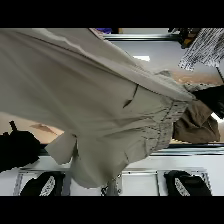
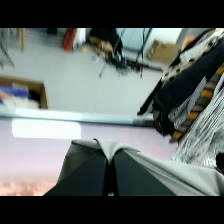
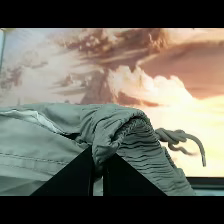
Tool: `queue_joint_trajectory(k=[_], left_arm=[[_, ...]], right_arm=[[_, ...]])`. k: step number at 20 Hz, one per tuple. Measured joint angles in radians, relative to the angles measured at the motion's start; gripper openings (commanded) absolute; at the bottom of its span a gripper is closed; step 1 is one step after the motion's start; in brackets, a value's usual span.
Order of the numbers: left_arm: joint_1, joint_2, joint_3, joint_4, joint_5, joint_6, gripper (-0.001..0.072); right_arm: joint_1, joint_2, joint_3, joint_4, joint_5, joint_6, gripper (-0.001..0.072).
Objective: Fold the clothes and pants, and hang the long-sleeved shirts on hangers.
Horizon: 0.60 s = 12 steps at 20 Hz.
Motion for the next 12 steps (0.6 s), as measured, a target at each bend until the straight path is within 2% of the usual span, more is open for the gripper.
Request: queue_joint_trajectory(k=[5,8,12], left_arm=[[-0.118,-0.372,0.013,0.017,0.020,0.039,0.0009],[-0.167,-0.577,0.014,0.026,0.055,0.080,0.0009],[-0.171,-0.758,0.016,0.017,0.116,0.098,0.0009]], right_arm=[[0.000,-0.310,-0.044,-0.020,0.003,-0.076,0.0023],[-0.001,-0.533,-0.050,-0.023,-0.081,-0.114,0.0023],[-0.001,-0.764,-0.051,0.031,-0.252,-0.134,0.0023]])
